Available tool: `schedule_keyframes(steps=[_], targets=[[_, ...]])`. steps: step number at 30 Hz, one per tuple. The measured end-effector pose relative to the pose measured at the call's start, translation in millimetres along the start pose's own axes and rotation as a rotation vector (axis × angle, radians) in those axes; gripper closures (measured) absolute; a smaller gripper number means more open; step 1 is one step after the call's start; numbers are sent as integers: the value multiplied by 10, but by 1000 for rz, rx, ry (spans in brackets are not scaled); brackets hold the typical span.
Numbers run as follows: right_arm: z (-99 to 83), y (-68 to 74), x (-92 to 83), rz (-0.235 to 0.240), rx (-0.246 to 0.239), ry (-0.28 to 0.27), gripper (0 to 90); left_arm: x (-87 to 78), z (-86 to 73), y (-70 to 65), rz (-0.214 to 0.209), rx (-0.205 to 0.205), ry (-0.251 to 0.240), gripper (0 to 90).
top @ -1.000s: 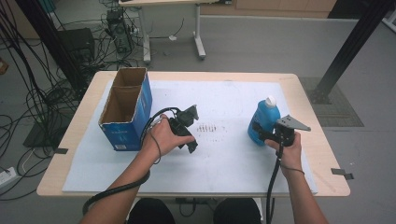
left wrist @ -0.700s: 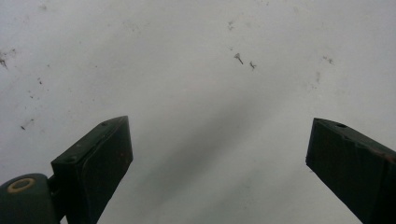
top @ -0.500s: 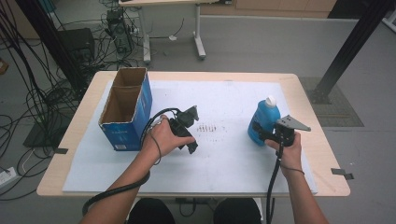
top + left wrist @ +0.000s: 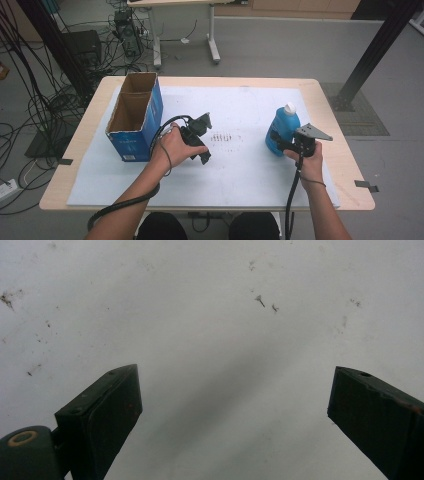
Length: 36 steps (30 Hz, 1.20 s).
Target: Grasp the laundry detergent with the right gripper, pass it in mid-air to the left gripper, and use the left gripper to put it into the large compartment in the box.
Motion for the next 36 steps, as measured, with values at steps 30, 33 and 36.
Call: schedule_keyframes(steps=[30, 33, 36], targets=[[69, 1, -8, 12, -6, 6, 428, -140, -13, 27, -6, 20, -20, 78], [104, 15, -9, 21, -18, 5, 428, -180, -18, 32, -7, 25, -27, 77], [121, 18, -20, 34, -16, -6, 428, -207, -27, 33, -9, 30, -33, 77]])
Point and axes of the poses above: each handheld gripper's, and its own axes: x roughly forward along the jaws, z roughly out of its top, y roughly to its left, the point moved 4 cm from there along x, roughly forward along the jaws, and after that the axes turned 10 degrees about -y, right-handed, at the moved point
